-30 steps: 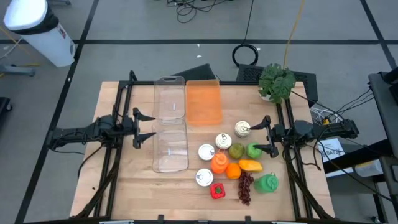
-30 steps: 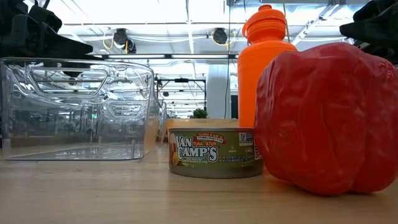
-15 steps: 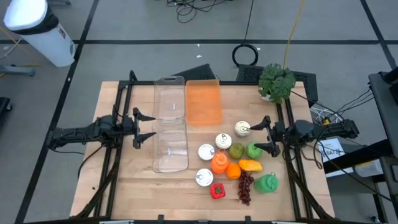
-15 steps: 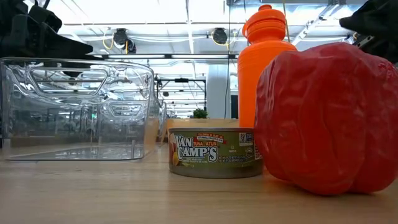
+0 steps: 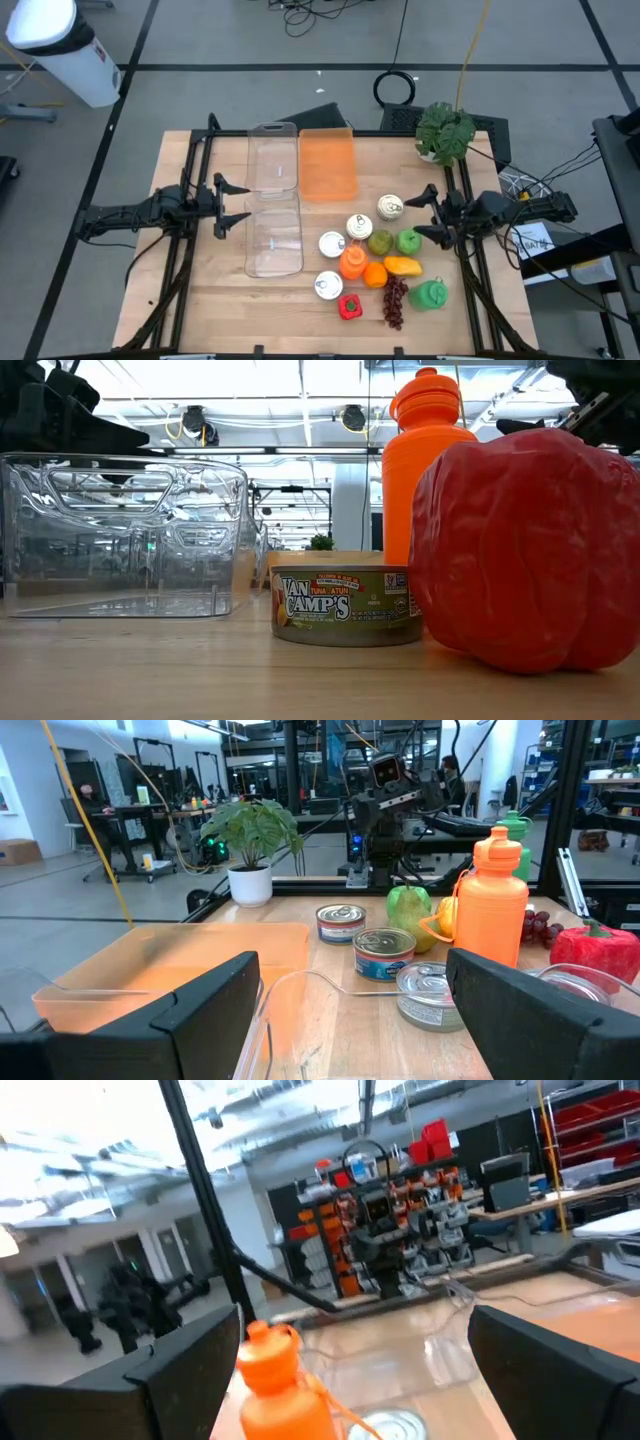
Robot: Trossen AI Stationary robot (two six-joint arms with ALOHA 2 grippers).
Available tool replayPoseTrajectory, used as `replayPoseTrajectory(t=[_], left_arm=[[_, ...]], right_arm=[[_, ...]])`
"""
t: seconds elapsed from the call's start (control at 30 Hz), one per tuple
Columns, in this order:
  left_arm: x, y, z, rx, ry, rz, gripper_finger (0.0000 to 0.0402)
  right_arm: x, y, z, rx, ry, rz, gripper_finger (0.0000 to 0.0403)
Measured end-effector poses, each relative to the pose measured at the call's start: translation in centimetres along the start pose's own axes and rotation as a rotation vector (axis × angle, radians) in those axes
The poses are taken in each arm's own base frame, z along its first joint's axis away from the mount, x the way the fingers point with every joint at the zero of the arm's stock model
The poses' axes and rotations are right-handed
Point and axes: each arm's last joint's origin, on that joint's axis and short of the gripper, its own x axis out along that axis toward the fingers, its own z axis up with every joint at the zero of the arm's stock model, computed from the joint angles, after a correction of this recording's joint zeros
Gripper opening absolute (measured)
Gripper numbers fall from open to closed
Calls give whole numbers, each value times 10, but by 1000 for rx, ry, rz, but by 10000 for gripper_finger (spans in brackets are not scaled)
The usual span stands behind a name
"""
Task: Pick & Place Food Item
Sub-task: Put the green apple into the top transparent bin
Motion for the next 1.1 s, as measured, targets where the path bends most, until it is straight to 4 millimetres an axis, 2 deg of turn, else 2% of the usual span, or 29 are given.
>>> replayPoseTrajectory(t=[0.37, 0.63, 0.7, 0.8, 1.0, 1.1], left_arm=[[0, 0, 0, 0, 0, 0, 335], [0, 0, 0, 0, 0, 0, 335], [0, 0, 0, 0, 0, 0, 335], [0, 0, 0, 0, 1, 1, 335], [0, 0, 0, 0, 1, 0, 335], [0, 0, 0, 0, 1, 1, 335]], right_arm=[[0, 1, 2, 116, -22, 7, 373], [4, 2, -3, 231, 54, 45, 373], [7, 3, -9, 243, 113, 29, 373], [14, 5, -20, 156, 254, -49, 373], [47, 25, -8, -99, 530, -284, 373], [63, 37, 2, -138, 711, -388, 373]])
